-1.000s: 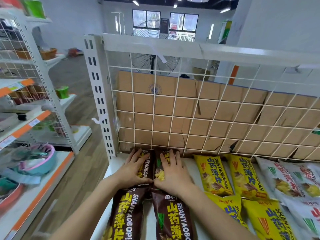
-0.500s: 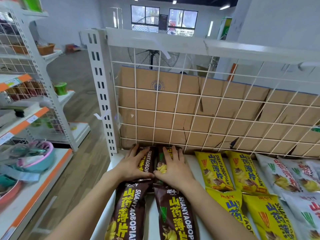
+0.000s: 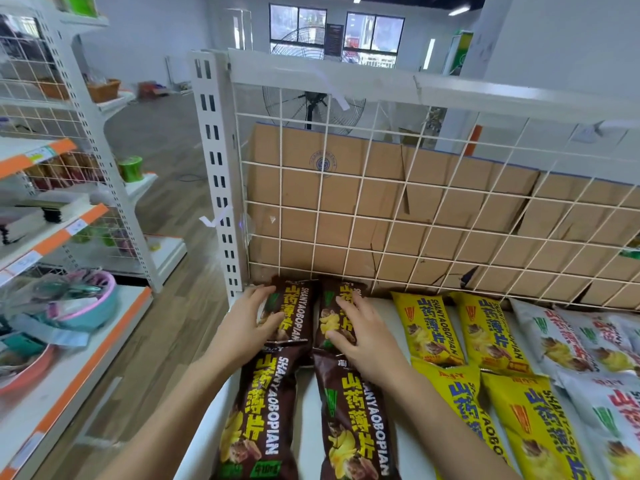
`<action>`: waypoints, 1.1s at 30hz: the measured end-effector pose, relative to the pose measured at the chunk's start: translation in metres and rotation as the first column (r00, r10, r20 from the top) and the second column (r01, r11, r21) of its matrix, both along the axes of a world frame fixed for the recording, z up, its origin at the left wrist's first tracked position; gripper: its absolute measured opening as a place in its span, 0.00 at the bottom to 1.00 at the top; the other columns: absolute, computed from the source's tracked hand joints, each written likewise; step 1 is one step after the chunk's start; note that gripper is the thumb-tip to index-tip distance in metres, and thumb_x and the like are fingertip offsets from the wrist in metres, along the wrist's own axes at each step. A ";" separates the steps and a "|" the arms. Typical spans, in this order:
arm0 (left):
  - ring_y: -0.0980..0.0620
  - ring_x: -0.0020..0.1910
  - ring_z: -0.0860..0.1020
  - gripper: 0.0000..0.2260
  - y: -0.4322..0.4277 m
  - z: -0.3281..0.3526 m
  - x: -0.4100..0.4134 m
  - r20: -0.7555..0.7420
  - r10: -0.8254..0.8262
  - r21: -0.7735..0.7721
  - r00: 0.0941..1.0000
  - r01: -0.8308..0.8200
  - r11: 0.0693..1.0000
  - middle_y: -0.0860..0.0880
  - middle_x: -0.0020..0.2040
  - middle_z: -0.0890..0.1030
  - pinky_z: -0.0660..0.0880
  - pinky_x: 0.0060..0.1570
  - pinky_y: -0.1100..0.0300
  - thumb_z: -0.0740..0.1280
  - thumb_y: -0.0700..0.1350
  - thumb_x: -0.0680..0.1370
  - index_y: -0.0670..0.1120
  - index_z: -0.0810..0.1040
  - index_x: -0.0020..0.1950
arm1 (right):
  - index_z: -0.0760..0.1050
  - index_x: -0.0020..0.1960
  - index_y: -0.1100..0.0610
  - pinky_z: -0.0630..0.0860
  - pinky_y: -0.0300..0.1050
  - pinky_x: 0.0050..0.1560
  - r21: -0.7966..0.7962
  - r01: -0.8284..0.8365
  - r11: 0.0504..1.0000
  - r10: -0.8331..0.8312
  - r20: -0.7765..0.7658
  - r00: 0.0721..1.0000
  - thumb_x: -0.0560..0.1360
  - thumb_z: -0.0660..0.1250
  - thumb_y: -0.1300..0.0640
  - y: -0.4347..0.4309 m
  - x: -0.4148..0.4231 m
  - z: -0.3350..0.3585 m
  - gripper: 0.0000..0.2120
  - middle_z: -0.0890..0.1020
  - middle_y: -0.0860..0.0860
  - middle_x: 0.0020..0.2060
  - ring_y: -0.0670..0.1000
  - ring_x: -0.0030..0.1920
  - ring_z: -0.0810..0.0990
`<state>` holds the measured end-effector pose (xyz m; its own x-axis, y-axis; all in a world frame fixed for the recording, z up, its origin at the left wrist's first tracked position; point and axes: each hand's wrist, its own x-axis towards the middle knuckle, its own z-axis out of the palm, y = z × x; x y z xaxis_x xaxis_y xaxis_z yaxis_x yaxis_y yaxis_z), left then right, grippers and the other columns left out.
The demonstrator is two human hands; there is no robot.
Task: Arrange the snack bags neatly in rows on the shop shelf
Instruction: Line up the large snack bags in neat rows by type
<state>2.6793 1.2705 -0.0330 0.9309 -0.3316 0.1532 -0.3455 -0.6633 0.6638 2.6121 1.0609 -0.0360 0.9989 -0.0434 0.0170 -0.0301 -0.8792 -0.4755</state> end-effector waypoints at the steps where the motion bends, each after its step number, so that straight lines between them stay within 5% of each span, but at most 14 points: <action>1: 0.53 0.67 0.67 0.22 0.003 0.001 -0.008 0.005 0.013 -0.030 1.000 -0.013 0.999 0.51 0.69 0.68 0.63 0.61 0.61 0.64 0.50 0.77 0.49 0.66 0.71 | 0.55 0.74 0.47 0.51 0.49 0.74 -0.002 -0.027 1.000 0.027 0.013 1.000 0.73 0.54 0.37 0.005 -0.005 0.001 0.32 0.53 0.49 0.76 0.50 0.75 0.48; 6: 0.62 0.61 0.67 0.28 0.014 -0.002 -0.050 -0.036 0.016 -0.094 0.999 -0.020 0.995 0.57 0.66 0.66 0.62 0.57 0.67 0.65 0.59 0.74 0.51 0.64 0.71 | 0.69 0.68 0.49 0.54 0.45 0.70 -0.050 -0.171 0.984 0.175 0.106 0.979 0.69 0.45 0.35 0.037 -0.020 0.003 0.34 0.68 0.48 0.69 0.50 0.72 0.60; 9: 0.57 0.71 0.59 0.41 0.019 -0.015 -0.068 -0.048 0.011 -0.041 0.999 -0.013 0.999 0.51 0.74 0.60 0.57 0.66 0.65 0.59 0.69 0.64 0.51 0.60 0.74 | 0.74 0.63 0.52 0.62 0.48 0.62 -0.054 -0.222 0.973 0.228 0.131 0.965 0.73 0.47 0.39 0.052 -0.021 0.002 0.29 0.77 0.49 0.59 0.52 0.62 0.71; 12: 0.55 0.75 0.51 0.47 0.020 -0.023 -0.084 -0.064 0.035 -0.006 0.997 -0.036 0.999 0.50 0.76 0.52 0.50 0.68 0.66 0.56 0.70 0.59 0.52 0.54 0.75 | 0.74 0.63 0.53 0.65 0.49 0.60 -0.017 -0.189 0.982 0.190 0.112 0.975 0.76 0.53 0.47 0.057 -0.014 0.003 0.21 0.78 0.51 0.56 0.52 0.58 0.74; 16: 0.57 0.75 0.50 0.47 0.018 -0.027 -0.104 -0.048 0.027 0.000 0.998 -0.027 1.000 0.53 0.77 0.47 0.52 0.68 0.66 0.56 0.70 0.59 0.55 0.50 0.75 | 0.79 0.52 0.54 0.70 0.52 0.56 0.059 -0.100 0.993 0.094 0.095 0.991 0.77 0.61 0.52 0.057 -0.001 0.000 0.10 0.81 0.50 0.50 0.53 0.53 0.77; 21: 0.55 0.74 0.54 0.47 0.013 -0.027 -0.124 0.002 0.016 0.110 1.000 -0.016 0.994 0.59 0.75 0.38 0.69 0.61 0.57 0.64 0.67 0.63 0.60 0.41 0.75 | 0.78 0.45 0.53 0.72 0.49 0.51 0.020 -0.042 0.999 0.041 0.053 0.998 0.77 0.62 0.50 0.058 0.006 0.002 0.09 0.82 0.50 0.45 0.53 0.48 0.78; 28: 0.55 0.73 0.54 0.47 0.012 -0.027 -0.133 0.003 0.043 0.229 0.999 -0.042 0.972 0.57 0.75 0.36 0.70 0.59 0.58 0.66 0.63 0.68 0.58 0.36 0.74 | 0.78 0.46 0.52 0.72 0.49 0.55 -0.117 -0.004 0.993 0.014 0.090 0.996 0.77 0.61 0.49 0.063 0.008 -0.001 0.10 0.82 0.50 0.44 0.53 0.48 0.78; 33: 0.53 0.72 0.58 0.49 0.014 -0.027 -0.135 -0.017 0.070 0.262 0.997 -0.064 0.963 0.56 0.76 0.38 0.69 0.60 0.57 0.65 0.66 0.68 0.58 0.33 0.73 | 0.76 0.50 0.52 0.70 0.51 0.56 0.008 0.015 1.000 -0.016 0.241 0.970 0.76 0.62 0.50 0.054 -0.006 0.006 0.08 0.78 0.48 0.48 0.50 0.51 0.75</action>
<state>2.5440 1.2841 -0.0595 0.9548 -0.2938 0.0456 -0.2797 -0.8357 0.4727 2.6057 1.1148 -0.0301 0.9646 -0.0598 0.2569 0.0723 -0.8767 -0.4756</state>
